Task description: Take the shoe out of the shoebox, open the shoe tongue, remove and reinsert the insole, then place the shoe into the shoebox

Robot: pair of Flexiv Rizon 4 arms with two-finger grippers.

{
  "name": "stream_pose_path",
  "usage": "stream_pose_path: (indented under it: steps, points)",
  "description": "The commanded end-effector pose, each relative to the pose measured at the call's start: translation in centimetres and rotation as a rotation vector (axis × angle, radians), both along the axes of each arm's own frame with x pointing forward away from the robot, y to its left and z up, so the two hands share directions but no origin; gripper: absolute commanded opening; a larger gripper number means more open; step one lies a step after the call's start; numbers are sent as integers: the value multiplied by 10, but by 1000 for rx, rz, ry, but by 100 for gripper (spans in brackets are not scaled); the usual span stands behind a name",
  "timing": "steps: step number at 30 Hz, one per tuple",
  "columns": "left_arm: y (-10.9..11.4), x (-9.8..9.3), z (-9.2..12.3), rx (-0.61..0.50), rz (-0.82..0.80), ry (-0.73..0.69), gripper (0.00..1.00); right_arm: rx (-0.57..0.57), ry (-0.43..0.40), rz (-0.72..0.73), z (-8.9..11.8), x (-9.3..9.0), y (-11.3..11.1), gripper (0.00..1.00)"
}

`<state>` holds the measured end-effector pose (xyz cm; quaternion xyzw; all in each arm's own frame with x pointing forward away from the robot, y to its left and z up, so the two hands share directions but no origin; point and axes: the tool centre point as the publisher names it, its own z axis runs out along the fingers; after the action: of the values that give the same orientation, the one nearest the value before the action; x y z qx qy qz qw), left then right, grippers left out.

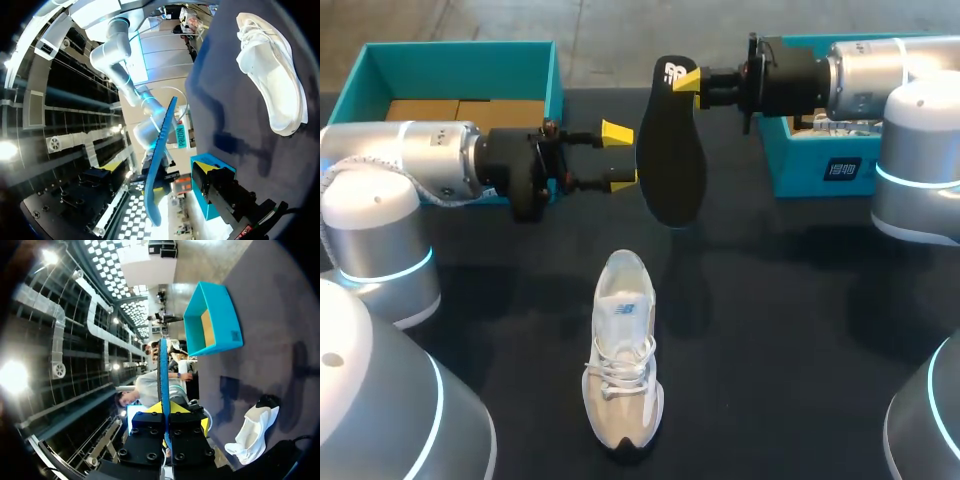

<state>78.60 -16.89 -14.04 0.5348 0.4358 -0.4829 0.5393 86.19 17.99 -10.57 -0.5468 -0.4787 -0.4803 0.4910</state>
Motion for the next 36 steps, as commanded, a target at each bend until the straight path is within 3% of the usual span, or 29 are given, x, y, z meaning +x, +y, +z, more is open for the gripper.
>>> stream_pose_path:
  steps: [1,12,14,20,24,33,36]
  points:
    - [-11,8,2,-4,-10,-14,86,-2,1,-2,0,-1,1,0]
    - [-33,17,9,-25,-29,-35,75,-2,1,-2,0,-1,1,0]
    - [-34,17,11,-28,-28,-38,66,-2,1,-2,0,-1,1,0]
    - [-40,15,15,-37,-37,-41,60,-2,1,-2,0,-1,1,0]
    - [-45,12,21,-42,-47,-58,49,-2,1,-2,0,-1,1,0]
    - [-46,13,21,-33,-32,-59,44,-2,1,-2,0,-1,1,0]
    - [-46,14,20,-28,-28,-56,38,-2,1,-2,0,-1,1,0]
